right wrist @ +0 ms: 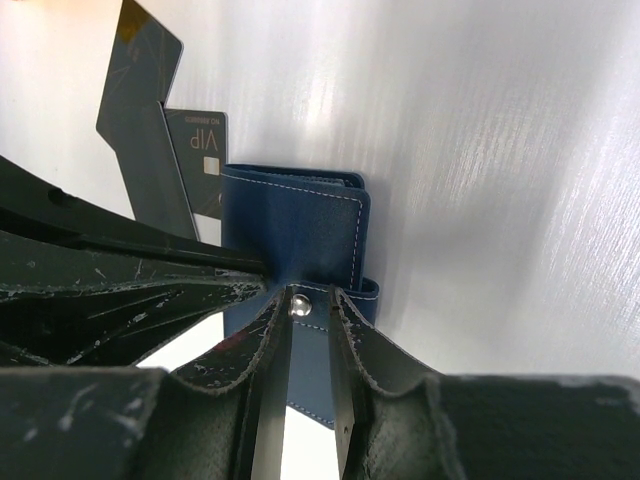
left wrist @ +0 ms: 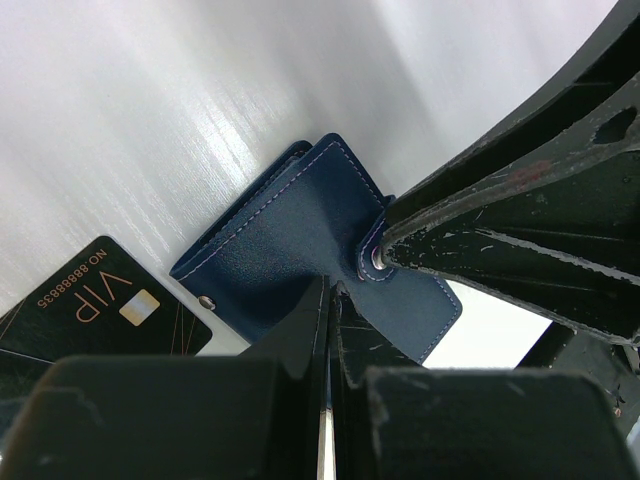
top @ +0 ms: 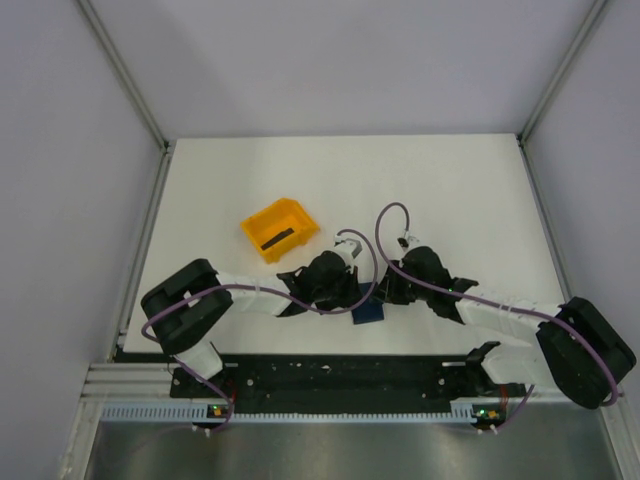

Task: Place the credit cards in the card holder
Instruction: Close the card holder at the center of the board.

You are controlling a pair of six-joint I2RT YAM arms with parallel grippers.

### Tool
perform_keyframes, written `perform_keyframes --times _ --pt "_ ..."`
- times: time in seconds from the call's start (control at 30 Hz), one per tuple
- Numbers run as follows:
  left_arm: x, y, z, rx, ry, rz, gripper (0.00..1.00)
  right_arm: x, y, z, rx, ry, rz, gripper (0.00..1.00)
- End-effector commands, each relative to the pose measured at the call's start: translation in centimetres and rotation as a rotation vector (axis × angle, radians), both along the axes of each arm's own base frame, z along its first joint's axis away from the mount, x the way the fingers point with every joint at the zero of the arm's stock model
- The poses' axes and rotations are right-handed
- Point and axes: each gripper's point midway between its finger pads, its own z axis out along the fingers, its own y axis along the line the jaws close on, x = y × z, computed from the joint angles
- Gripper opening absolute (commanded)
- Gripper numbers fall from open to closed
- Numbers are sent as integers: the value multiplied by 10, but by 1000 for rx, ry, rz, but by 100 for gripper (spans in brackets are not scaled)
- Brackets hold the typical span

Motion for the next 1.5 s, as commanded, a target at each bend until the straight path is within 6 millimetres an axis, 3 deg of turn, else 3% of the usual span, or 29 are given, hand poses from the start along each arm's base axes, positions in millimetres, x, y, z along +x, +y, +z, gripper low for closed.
perform_keyframes --times 0.0,0.6,1.07,1.47 --pt "-13 13 -13 60 37 -14 0 14 11 20 43 -62 19 21" --pt "-13 13 -15 61 42 -13 0 8 14 10 55 -29 36 21" --pt "-13 14 -14 59 40 -12 0 3 15 5 58 -5 51 9" --pt "-14 14 -16 62 44 -12 0 0 11 -4 25 19 56 7"
